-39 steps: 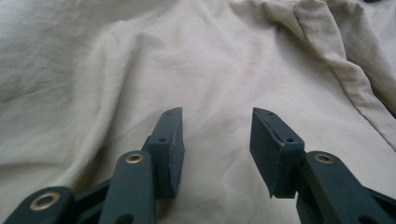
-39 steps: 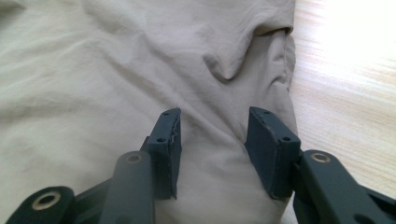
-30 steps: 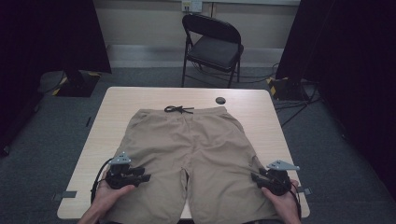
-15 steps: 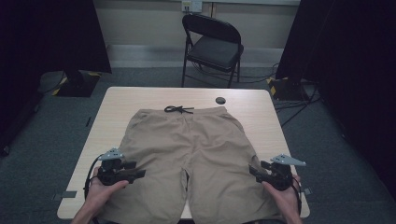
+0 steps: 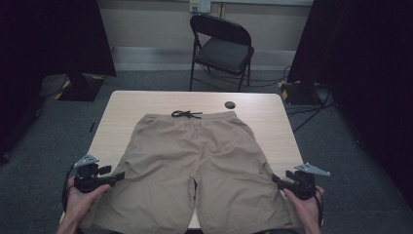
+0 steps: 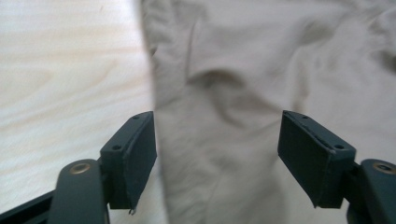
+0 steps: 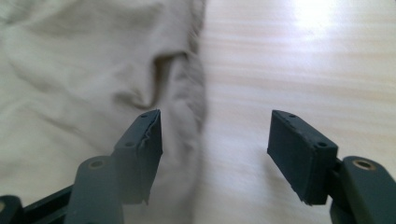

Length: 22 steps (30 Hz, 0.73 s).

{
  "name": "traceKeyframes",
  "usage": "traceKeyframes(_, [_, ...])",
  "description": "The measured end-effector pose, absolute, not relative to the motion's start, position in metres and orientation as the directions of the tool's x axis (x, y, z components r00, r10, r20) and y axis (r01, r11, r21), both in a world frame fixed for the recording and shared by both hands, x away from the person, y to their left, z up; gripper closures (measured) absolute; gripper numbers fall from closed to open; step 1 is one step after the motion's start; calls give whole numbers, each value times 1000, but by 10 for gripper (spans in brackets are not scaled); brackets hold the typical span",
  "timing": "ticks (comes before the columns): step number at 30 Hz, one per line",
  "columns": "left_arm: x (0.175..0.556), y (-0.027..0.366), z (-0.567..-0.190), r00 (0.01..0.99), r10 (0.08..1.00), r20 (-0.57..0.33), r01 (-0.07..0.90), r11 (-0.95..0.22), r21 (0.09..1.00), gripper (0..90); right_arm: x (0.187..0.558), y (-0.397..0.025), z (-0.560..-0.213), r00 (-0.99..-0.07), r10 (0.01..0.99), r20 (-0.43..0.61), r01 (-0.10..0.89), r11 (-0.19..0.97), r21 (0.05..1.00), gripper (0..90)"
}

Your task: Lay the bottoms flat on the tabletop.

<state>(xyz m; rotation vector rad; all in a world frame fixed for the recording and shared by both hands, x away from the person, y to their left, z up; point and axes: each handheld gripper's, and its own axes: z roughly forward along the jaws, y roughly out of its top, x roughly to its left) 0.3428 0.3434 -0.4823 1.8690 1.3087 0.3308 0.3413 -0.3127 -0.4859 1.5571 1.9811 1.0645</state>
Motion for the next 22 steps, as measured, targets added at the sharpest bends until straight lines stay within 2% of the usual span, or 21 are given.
traceKeyframes(5, [342, 354, -493, 391, 890, -233, 682, -111, 723, 251, 342, -322, -493, -267, 956, 119, 662, 93, 743, 333])
traceKeyframes(18, [342, 356, -496, 410, 880, -238, 673, -116, 730, 253, 344, -322, -495, -265, 957, 115, 654, 91, 751, 325])
traceKeyframes(22, [341, 355, -496, 425, 864, -270, 679, -107, 726, 325, 343, -321, -495, -271, 956, 109, 654, 100, 750, 324])
